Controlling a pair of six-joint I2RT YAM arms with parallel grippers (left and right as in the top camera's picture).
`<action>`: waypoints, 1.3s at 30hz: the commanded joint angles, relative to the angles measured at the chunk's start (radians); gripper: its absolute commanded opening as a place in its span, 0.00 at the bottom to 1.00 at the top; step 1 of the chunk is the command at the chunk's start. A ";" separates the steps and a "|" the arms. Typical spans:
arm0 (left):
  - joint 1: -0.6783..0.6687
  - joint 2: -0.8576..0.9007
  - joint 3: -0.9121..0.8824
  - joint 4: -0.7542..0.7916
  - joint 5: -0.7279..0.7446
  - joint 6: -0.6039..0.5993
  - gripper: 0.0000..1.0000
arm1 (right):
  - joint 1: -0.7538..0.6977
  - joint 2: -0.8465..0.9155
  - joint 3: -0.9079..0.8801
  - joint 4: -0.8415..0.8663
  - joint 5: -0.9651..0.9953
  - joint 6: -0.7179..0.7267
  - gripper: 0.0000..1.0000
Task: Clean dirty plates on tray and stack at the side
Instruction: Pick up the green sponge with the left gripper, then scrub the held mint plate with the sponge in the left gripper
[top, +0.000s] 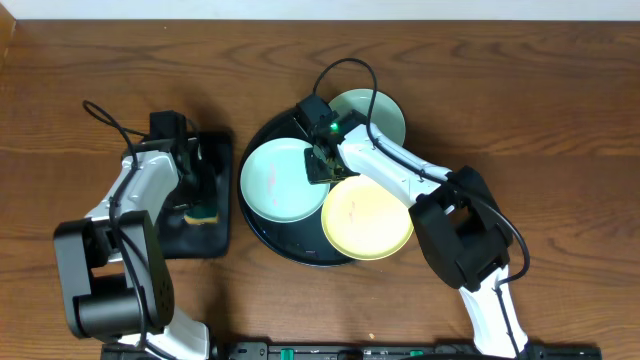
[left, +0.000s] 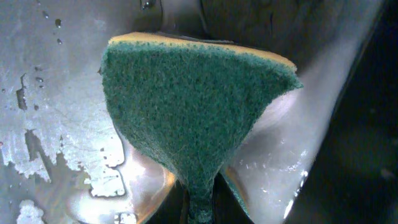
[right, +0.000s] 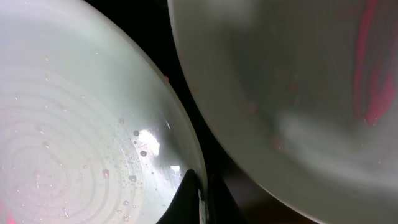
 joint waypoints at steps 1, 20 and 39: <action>0.002 -0.050 0.036 -0.037 0.006 0.001 0.08 | 0.010 0.042 -0.007 0.008 0.018 -0.011 0.01; -0.170 -0.242 0.071 -0.060 0.189 -0.234 0.07 | 0.008 0.042 -0.007 0.020 -0.072 -0.053 0.01; -0.398 0.057 0.070 0.008 0.048 -0.468 0.07 | 0.006 0.042 -0.007 0.019 -0.072 -0.052 0.01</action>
